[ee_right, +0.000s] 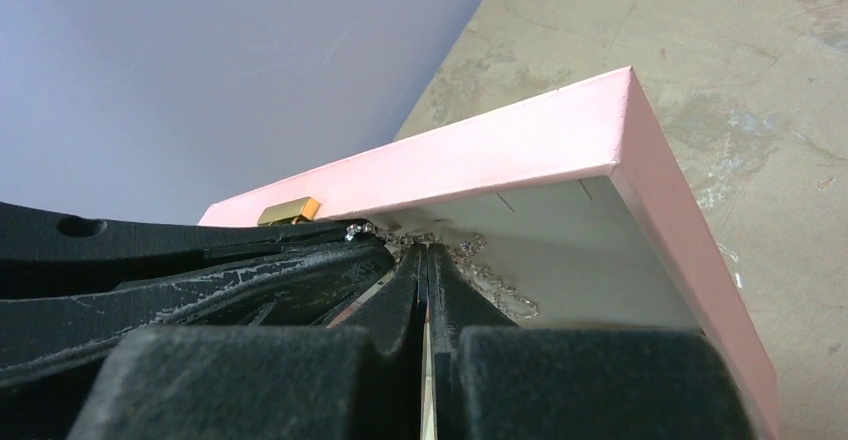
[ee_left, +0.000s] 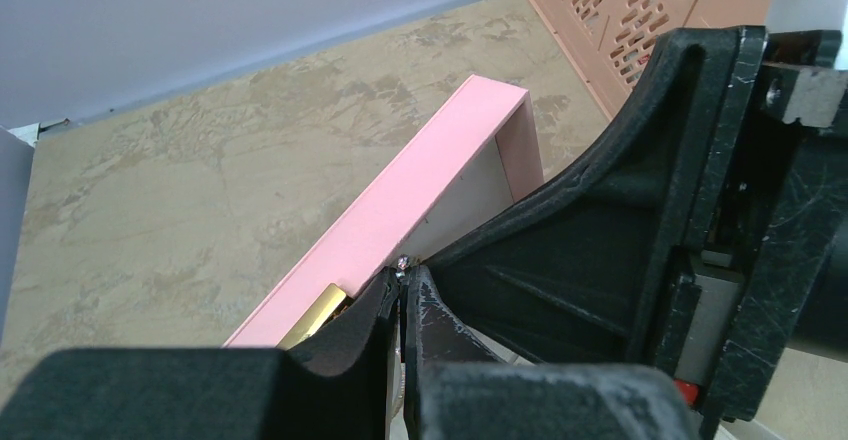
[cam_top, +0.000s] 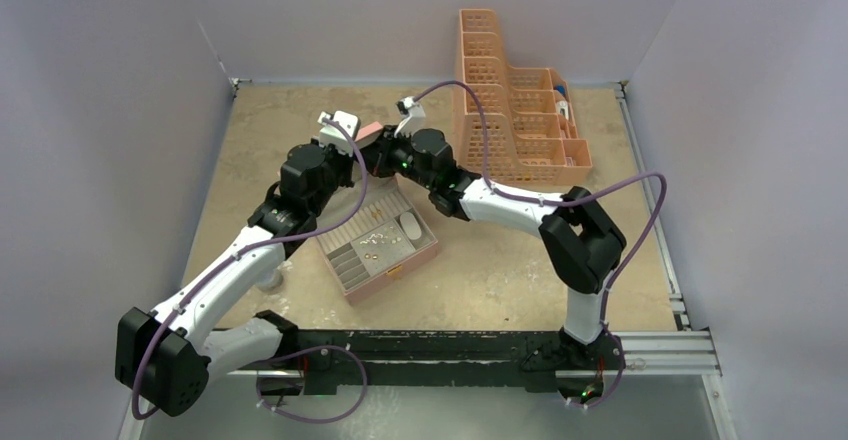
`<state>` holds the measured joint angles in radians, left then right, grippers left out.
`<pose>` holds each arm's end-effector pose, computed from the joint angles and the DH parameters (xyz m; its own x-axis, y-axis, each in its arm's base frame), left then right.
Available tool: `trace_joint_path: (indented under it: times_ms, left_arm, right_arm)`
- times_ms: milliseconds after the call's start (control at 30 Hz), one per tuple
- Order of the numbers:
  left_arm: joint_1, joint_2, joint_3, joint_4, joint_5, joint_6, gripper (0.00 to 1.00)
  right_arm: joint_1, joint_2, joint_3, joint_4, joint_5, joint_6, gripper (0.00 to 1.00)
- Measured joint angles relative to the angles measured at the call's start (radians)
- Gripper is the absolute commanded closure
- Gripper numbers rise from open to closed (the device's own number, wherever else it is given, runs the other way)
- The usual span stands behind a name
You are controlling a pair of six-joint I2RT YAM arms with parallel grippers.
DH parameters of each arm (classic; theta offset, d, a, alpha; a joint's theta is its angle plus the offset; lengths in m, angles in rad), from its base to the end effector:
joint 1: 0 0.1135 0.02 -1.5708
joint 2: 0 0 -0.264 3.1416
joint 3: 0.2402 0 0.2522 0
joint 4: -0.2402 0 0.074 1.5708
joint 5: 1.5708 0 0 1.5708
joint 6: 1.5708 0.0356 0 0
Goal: Organize the mixed jewelry
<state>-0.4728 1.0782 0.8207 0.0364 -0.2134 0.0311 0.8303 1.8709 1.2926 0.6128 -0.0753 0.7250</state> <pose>0.2291 -0.1087 0.3179 -0.1870 0.1298 -0.9737 0.2670 0.9606 0.0768 0.2985 0.3306 0.2858 -0.5043 0.4284 -0.7498 -0.6043 0.4451 0.6608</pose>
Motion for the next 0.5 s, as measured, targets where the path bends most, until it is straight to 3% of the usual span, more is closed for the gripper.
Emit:
trace_joint_path:
  times_ms: [500]
  left_arm:
    - [0.000,0.000,0.002,0.000,-0.007,0.002,1.00]
  right_arm:
    - [0.000,0.008,-0.009,0.056,-0.016,0.015,1.00]
